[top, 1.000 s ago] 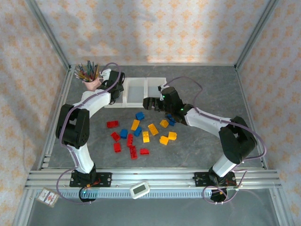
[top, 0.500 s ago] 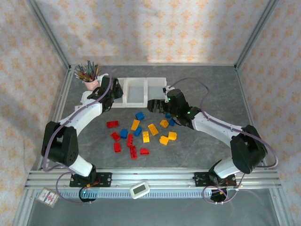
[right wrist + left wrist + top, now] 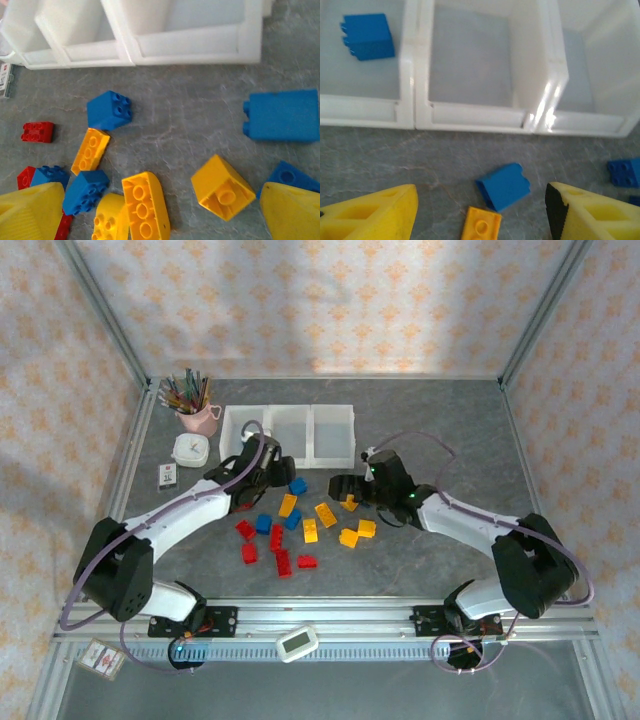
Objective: Sort the legos into containers by color
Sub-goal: Pick up the lego from the center of the table.
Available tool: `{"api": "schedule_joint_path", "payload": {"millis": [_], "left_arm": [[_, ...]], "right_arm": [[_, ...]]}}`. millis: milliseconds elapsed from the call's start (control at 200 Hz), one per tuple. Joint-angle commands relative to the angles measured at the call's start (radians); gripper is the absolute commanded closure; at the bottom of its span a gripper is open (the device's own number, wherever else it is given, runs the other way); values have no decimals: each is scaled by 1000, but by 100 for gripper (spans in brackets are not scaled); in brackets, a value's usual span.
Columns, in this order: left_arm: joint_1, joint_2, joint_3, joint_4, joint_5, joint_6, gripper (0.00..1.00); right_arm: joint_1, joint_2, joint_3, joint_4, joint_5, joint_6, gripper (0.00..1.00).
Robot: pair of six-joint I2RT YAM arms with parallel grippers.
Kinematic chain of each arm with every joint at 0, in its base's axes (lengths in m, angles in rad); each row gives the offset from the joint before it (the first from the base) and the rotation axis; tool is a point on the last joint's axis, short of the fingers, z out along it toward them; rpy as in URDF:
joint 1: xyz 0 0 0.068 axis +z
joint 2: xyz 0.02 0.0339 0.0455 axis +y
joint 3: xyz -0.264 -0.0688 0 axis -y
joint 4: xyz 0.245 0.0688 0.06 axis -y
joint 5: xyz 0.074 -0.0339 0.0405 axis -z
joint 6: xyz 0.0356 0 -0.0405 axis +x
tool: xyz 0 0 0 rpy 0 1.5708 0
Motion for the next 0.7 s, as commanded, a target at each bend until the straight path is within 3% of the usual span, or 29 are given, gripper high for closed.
{"api": "schedule_joint_path", "payload": {"millis": [0, 235, 541, 696], "left_arm": [[-40, 50, 4, -10, 28, 39, 30], [-70, 214, 120, -92, -20, -37, 30], [-85, 380, 233, -114, -70, -36, 29], [-85, 452, 285, -171, -149, -74, 28]], "right_arm": [[-27, -39, -32, 35, -83, 44, 0], [-57, -42, -57, 49, -86, 30, 0], [-64, -47, -66, 41, -57, 5, 0], [-64, -55, -66, 41, -60, 0, 0]]}}
